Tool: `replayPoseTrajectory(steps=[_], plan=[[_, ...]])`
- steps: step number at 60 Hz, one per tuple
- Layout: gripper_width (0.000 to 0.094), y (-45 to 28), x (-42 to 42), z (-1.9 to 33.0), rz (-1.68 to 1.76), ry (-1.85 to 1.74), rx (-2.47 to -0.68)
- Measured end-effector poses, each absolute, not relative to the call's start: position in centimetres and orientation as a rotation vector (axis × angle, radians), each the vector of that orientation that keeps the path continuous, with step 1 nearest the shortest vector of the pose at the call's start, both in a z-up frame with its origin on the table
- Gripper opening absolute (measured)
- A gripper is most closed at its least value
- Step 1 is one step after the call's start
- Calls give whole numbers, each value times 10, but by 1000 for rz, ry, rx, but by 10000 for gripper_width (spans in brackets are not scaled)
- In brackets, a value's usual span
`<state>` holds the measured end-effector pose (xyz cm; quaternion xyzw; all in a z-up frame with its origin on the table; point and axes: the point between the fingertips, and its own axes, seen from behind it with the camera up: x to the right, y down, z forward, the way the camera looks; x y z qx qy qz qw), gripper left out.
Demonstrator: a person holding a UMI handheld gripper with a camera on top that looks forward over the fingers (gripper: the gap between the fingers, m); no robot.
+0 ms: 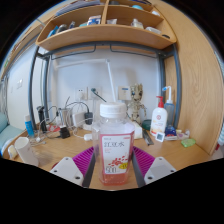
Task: Pour water
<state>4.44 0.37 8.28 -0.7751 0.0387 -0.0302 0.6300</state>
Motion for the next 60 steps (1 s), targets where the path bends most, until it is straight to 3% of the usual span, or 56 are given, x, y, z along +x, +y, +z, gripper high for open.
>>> replayPoseTrajectory(steps=[20, 33, 60], plan=[[471, 4, 29, 84, -92, 7, -1773], [470, 6, 11, 104, -286, -230, -1730], [468, 28, -102, 176, -1080, -1128, -1133]])
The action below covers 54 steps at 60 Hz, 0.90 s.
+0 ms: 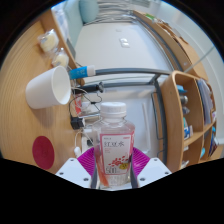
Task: Pour water
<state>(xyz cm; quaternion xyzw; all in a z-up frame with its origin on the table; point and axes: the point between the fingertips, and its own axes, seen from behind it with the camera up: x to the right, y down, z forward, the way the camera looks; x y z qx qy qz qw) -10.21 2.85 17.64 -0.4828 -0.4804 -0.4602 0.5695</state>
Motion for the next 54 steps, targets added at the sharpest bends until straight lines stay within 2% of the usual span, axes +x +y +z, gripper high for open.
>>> replayPoseTrajectory(steps=[24, 32, 44, 54], plan=[[467, 34, -173, 173, -1472, -1530, -638], [466, 35, -184, 170, -1540, -1593, -534], [468, 34, -185, 173, -1523, -1565, -541], [467, 31, -171, 190, -1290, -1377, -784]])
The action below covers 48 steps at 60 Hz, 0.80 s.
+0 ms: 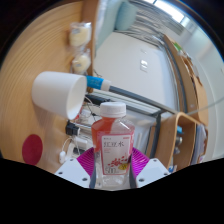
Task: Pour water
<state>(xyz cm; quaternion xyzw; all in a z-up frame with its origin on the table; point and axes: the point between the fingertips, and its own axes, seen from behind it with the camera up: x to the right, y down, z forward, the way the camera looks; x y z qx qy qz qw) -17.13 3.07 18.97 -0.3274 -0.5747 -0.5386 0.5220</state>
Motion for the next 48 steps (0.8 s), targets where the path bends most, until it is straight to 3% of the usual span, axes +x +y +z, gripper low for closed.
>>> replayPoseTrajectory(steps=[12, 24, 37, 48], plan=[[468, 39, -117, 195, -854, -948, -1265], [469, 41, -89, 153, -250, -476, -1633], [467, 34, -91, 107, 86, -191, -1748], [468, 29, -108, 89, 122, -140, -1725]])
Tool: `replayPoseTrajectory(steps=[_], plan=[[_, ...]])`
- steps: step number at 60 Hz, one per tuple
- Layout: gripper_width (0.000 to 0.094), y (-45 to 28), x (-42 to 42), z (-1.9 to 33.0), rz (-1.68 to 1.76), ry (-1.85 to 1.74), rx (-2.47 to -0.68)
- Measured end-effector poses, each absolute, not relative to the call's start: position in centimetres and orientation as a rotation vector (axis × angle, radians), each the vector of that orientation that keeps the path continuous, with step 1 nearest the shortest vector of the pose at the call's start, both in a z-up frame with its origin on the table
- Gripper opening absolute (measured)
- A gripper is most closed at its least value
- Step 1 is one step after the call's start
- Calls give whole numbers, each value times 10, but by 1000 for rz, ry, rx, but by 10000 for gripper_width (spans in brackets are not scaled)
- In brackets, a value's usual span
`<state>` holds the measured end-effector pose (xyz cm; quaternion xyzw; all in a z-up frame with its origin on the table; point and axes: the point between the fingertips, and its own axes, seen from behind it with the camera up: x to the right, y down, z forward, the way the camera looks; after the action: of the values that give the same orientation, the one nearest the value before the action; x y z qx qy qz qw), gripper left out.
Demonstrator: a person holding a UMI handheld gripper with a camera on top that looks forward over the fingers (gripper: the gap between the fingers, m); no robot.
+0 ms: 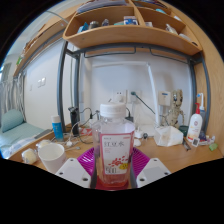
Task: Pour water
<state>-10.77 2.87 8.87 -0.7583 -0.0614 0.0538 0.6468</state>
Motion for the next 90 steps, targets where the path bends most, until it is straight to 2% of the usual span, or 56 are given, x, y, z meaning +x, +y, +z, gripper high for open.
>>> replayPoseTrajectory(steps=[15, 26, 31, 33, 41, 49, 63, 90], plan=[[480, 29, -104, 92, 86, -83, -1687], [616, 29, -103, 90, 50, -100, -1684], [792, 26, -98, 80, 33, -74, -1746], [825, 22, -95, 80, 33, -57, -1759], [854, 0, -84, 78, 42, -15, -1771], [841, -43, -77, 69, 77, 26, -1809], [828, -120, -77, 75, 133, 12, -1820], [830, -178, -38, 135, 56, 13, -1693]])
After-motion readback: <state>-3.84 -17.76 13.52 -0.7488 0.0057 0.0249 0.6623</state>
